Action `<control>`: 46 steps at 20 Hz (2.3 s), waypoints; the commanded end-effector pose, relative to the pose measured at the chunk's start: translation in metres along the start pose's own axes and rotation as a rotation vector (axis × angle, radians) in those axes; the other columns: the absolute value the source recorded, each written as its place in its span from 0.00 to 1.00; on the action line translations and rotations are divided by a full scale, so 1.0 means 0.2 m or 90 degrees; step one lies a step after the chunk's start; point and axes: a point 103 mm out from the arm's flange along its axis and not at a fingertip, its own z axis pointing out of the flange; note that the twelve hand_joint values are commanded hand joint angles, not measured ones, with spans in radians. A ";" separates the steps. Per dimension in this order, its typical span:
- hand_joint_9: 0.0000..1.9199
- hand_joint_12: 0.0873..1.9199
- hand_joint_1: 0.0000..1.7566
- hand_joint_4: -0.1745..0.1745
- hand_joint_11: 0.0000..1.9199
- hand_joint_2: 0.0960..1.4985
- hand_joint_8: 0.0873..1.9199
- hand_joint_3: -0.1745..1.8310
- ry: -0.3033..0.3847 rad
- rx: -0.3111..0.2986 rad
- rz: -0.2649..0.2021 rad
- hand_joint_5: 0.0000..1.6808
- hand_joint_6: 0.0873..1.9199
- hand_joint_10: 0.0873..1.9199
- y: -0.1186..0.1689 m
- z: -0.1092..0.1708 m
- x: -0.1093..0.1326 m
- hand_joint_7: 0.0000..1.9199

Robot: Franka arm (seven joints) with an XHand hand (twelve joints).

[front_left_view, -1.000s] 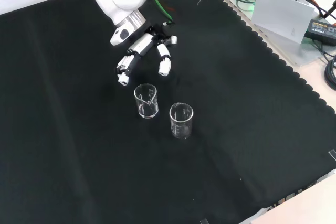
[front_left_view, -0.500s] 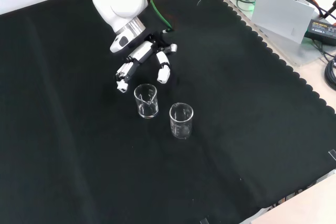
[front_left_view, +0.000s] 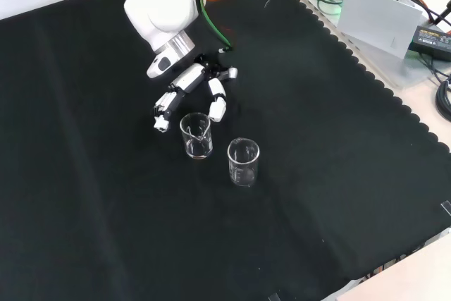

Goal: Pick up the beaker on the right.

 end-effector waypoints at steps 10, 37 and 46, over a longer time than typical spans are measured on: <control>0.12 0.55 0.42 0.32 0.00 0.31 0.28 0.40 0.051 -0.001 -0.072 0.16 0.00 0.32 0.02 0.09 0.01 0.07; 0.15 0.59 0.45 0.31 0.00 0.30 0.29 0.41 0.067 -0.018 -0.089 0.20 0.00 0.31 0.10 0.15 0.06 0.11; 0.17 0.60 0.48 0.32 0.00 0.31 0.30 0.42 0.050 -0.029 -0.092 0.27 0.00 0.31 0.13 0.15 0.10 0.13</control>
